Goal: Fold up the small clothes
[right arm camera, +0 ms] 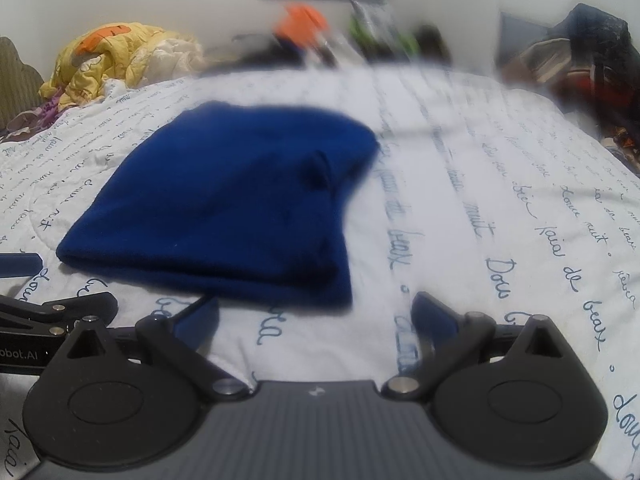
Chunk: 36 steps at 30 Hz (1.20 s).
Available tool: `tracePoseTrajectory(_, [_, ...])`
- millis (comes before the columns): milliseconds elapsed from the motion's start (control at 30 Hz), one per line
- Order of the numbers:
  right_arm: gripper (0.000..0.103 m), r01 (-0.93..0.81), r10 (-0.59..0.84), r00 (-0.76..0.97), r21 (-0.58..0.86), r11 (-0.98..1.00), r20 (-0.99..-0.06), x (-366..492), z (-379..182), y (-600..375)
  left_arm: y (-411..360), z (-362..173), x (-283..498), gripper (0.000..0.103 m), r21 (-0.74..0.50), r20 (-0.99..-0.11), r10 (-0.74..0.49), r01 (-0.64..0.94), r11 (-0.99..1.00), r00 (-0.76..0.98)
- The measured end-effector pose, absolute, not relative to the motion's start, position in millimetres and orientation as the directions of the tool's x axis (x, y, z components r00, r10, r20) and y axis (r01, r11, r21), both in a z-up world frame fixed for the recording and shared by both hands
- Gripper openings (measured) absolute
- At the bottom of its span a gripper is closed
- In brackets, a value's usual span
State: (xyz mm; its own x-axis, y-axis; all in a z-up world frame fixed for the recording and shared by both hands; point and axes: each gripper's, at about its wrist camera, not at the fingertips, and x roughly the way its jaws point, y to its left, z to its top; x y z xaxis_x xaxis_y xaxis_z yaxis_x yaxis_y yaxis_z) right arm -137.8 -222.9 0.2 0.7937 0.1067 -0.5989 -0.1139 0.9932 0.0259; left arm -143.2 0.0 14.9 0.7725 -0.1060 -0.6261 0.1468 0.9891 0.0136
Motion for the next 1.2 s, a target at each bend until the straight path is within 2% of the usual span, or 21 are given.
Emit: tracePoseTrajectory(1200, [0.103, -0.105, 0.099, 0.797, 0.025, 0.994, -0.596, -142.0, -0.1, -221.4, 5.7, 14.1, -141.9, 0.103, 0.011, -0.625, -0.123, 0.166, 0.986, 0.771])
